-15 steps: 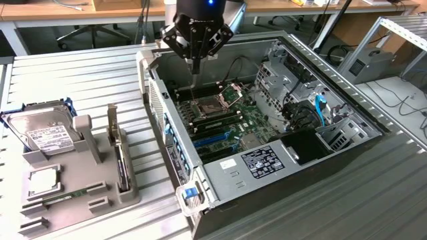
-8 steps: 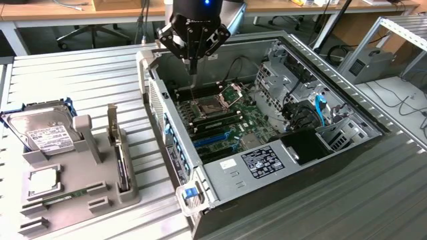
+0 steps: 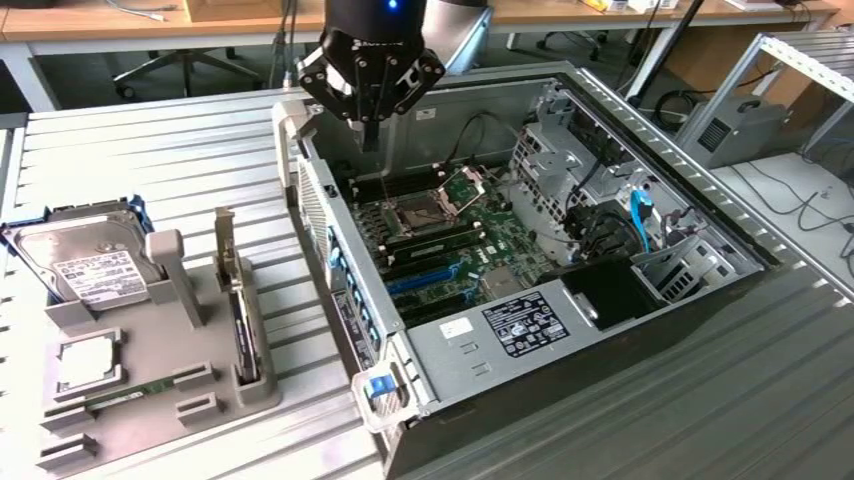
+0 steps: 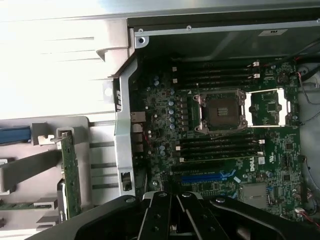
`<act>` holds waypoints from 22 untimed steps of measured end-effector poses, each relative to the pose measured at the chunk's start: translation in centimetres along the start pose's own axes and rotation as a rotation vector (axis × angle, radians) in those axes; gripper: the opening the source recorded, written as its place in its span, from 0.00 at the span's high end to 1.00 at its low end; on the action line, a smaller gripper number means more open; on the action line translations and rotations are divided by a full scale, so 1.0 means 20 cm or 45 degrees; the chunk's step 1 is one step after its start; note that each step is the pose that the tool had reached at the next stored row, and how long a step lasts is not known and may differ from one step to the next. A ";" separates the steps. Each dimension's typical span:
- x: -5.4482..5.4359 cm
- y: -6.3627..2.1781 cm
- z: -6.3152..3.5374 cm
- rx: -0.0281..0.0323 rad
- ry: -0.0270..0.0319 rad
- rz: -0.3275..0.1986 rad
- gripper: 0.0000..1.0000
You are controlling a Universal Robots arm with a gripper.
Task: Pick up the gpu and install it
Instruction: 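Reach for the gpu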
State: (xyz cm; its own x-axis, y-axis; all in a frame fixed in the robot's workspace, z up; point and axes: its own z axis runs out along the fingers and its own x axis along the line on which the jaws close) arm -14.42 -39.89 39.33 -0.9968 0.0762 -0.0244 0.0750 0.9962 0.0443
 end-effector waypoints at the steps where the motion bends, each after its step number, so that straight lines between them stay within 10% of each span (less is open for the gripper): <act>1: 0.01 -0.001 0.000 0.0000 -0.0001 0.000 0.89; 22: 0.22 -0.017 -0.006 -0.0001 -0.0001 0.000 0.89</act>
State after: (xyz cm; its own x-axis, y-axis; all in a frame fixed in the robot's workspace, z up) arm -18.82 -39.89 39.33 -0.9968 0.0763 -0.0245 0.0751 0.9962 0.0444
